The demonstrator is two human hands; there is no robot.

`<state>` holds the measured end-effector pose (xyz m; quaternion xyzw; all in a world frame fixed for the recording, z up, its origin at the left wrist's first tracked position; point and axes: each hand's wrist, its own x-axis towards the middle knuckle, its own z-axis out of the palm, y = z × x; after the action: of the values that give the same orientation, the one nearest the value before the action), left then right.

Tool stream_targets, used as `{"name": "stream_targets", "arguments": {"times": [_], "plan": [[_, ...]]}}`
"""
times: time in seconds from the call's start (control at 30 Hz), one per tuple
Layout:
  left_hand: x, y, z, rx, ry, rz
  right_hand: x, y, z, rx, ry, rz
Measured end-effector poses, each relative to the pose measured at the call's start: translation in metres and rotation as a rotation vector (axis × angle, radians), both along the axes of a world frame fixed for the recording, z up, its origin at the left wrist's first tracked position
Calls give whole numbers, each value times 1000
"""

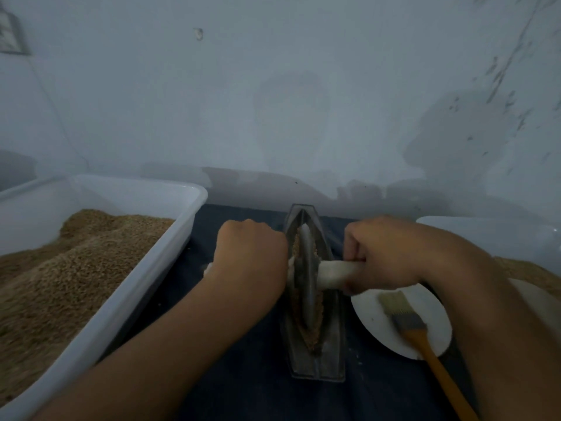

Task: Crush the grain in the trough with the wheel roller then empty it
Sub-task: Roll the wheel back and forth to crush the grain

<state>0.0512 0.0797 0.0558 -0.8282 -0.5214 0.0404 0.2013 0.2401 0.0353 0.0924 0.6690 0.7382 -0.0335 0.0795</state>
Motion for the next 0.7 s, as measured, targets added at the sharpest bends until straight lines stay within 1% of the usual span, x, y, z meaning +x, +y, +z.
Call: {"name": "stream_targets", "arguments": {"times": [0.07,0.17,0.4,0.57,0.6,0.7], "plan": [[-4,-8,4,-31,20,-18,-5,-7,6,14,-25,34],[-10,-12,9,-57,-6,-33,-11,-14,13,26,-37,51],[-7,-3,3,-35,-32,-32,0,-4,7,-24,73,-38],[-2,25,-17,-87,-124,-40,18,23,-13,31,101,-57],[0,30,-23,-79,-150,-52,21,29,-19,48,112,-60],[4,47,-44,57,-231,-131,29,45,-38,139,152,-65]]}}
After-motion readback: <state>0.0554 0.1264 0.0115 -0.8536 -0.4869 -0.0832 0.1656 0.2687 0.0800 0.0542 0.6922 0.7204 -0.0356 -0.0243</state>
